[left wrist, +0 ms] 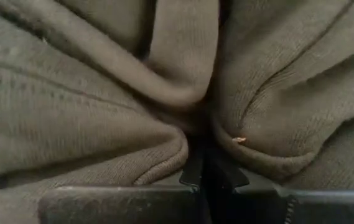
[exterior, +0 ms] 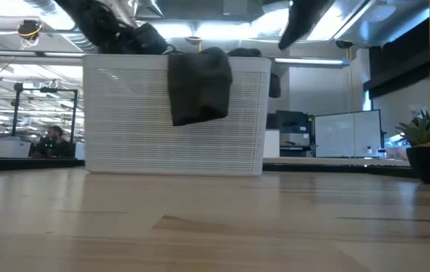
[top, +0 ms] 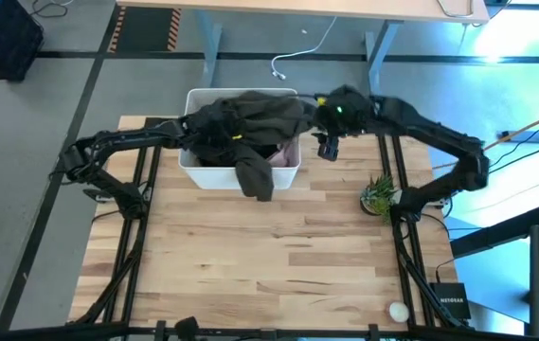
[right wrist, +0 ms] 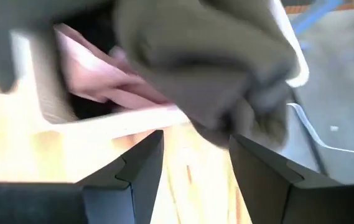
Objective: Sort clothes
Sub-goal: Put the black jacket into the white bin
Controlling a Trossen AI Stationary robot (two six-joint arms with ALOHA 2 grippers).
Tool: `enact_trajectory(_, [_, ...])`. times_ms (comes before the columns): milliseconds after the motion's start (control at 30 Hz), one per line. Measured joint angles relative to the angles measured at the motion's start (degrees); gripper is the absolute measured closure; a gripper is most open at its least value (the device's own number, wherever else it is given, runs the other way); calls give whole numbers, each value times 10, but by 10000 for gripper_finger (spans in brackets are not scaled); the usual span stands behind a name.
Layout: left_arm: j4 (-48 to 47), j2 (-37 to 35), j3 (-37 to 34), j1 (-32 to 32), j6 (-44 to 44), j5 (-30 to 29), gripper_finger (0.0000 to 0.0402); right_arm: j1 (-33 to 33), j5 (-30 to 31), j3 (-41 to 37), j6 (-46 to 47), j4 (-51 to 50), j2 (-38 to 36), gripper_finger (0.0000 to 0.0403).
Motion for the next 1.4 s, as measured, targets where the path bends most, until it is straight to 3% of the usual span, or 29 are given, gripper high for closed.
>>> enact_trajectory(100, [17,1,-21,0,-2,13,400,0,47,-124,0,107,-53,206])
enact_trajectory(267, [27,1,-26,0,-3,25,400,-5,74,-277,-3,261,-87,206])
enact_trajectory(400, [37,2,-27,-1,-2,27,400,-17,141,-356,-52,403,-69,206])
enact_trajectory(500, [40,3,-28,-2,-3,27,400,-23,182,-372,-112,533,-49,206])
enact_trajectory(567, [40,3,-28,-2,-5,28,400,-23,172,-361,-142,615,-42,206])
enact_trajectory(667, [40,3,-28,-2,-8,29,400,-23,51,-327,-150,666,-30,206])
enact_trajectory(767, [45,3,-28,-2,-10,29,400,-19,-84,-296,-117,660,-2,206])
enact_trajectory(833, [52,2,-28,-2,-11,30,400,-6,-104,-280,-100,645,25,206])
enact_trajectory(933, [55,-14,-29,-2,-10,33,400,4,-92,-255,-97,576,63,206])
enact_trajectory(1033, [51,-57,-29,-8,2,33,400,21,-30,-219,-112,471,72,206])
enact_trajectory(1200, [70,-175,-15,-18,32,31,400,72,60,-101,-132,316,35,206])
enact_trajectory(1300, [71,-236,-15,-26,35,30,400,101,64,-50,-110,226,12,205])
enact_trajectory(1400, [52,-276,-16,-32,35,43,400,134,10,-46,-39,163,-4,205])
